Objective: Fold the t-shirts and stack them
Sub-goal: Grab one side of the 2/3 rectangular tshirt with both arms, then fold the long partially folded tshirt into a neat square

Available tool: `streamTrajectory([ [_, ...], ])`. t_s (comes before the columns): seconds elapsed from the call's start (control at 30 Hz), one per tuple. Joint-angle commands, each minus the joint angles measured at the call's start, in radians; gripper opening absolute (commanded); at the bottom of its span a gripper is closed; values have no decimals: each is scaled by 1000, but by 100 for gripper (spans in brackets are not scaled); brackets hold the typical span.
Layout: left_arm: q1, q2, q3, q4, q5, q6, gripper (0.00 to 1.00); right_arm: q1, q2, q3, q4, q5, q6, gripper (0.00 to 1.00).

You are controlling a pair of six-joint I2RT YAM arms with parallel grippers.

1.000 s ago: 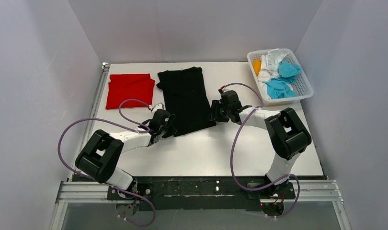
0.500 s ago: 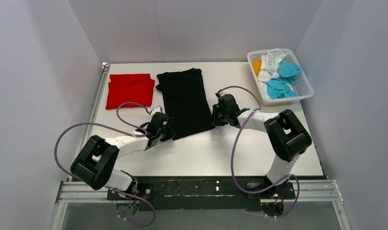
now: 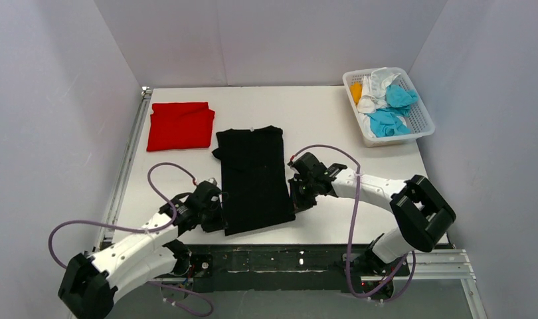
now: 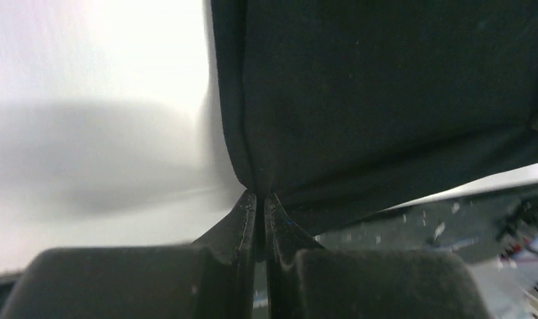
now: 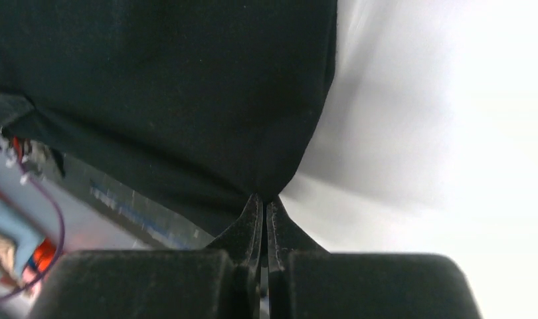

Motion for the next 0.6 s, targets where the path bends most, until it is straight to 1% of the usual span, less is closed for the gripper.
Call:
streamTrajectory([
  [0.0, -20, -158, -9, -485, 75, -81, 0, 34, -92, 19, -341, -96, 89, 1],
  [0.13, -31, -227, 0, -538, 133, -174, 0, 56, -163, 22, -336, -170, 175, 1],
  [0.23, -31, -203, 46, -534, 136, -193, 0, 56, -184, 94, -391, -136, 184, 1],
  [0.37, -32, -120, 176, -518, 99, -164, 0, 54, -151, 222, -460, -59, 158, 1],
  [0.43, -31, -79, 241, -519, 78, -141, 0, 49, -119, 290, -476, -44, 146, 1],
  [0.57, -24, 9, 340, -529, -50, -96, 0, 14, -59, 402, -484, -16, 119, 1],
])
